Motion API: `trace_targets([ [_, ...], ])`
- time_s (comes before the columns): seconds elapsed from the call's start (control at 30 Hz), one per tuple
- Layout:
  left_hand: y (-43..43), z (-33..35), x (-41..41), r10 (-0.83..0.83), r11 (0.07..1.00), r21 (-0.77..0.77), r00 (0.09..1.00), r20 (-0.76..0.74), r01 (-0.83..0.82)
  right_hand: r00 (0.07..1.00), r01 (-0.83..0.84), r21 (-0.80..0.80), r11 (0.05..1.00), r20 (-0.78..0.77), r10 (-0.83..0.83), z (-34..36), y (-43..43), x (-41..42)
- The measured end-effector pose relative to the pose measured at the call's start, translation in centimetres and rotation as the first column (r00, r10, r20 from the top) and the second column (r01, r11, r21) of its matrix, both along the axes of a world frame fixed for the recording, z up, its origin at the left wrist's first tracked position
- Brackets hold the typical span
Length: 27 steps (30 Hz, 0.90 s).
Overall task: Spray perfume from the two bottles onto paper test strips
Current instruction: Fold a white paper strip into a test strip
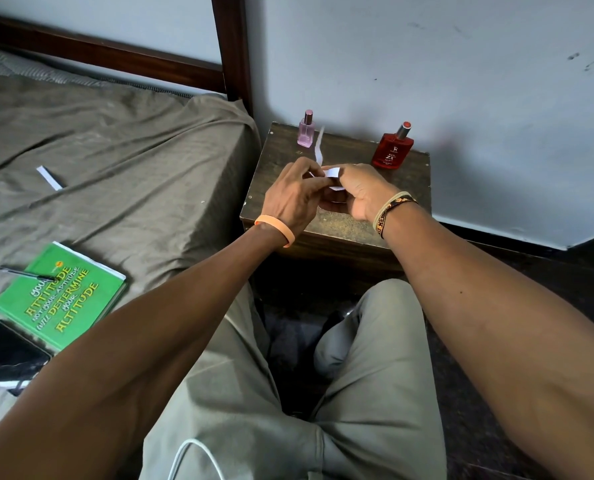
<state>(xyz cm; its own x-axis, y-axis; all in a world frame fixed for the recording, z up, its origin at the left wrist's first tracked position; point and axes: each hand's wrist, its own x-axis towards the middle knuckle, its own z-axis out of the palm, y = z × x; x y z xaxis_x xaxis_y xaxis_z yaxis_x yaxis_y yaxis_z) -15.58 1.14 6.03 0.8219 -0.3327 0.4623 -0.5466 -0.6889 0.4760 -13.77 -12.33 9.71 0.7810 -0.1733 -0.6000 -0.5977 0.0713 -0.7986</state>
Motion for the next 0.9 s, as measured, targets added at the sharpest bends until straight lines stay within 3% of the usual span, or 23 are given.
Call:
trace_targets([
  [0.23, 0.2, 0.9, 0.3, 0.087, 0.964, -0.232, 0.976, -0.200, -0.134, 1.000, 0.002, 0.057, 0.998, 0.009, -0.003, 0.1, 0.0, -0.1],
  [0.47, 0.3, 1.6, 0.2, 0.061, 0.834, -0.460, 0.880, -0.471, -0.304, 0.999, -0.002, 0.109, 0.994, 0.035, -0.002, 0.2, -0.1, -0.3],
  [0.6, 0.8, 1.4, 0.3, 0.052, 0.770, -0.525, 0.855, -0.516, -0.363, 0.999, 0.010, 0.119, 0.993, 0.038, -0.015, 0.2, -0.1, -0.5],
  [0.7, 1.1, 0.7, 0.5, -0.038, 0.707, -0.603, 0.832, -0.554, -0.370, 0.997, 0.048, 0.159, 0.986, 0.052, -0.057, 0.1, -0.1, -0.6],
  [0.9, 1.6, 0.5, 0.6, -0.233, 0.601, -0.692, 0.741, -0.630, -0.399, 0.997, 0.007, 0.087, 0.996, 0.072, -0.014, 0.2, -0.1, -0.7],
])
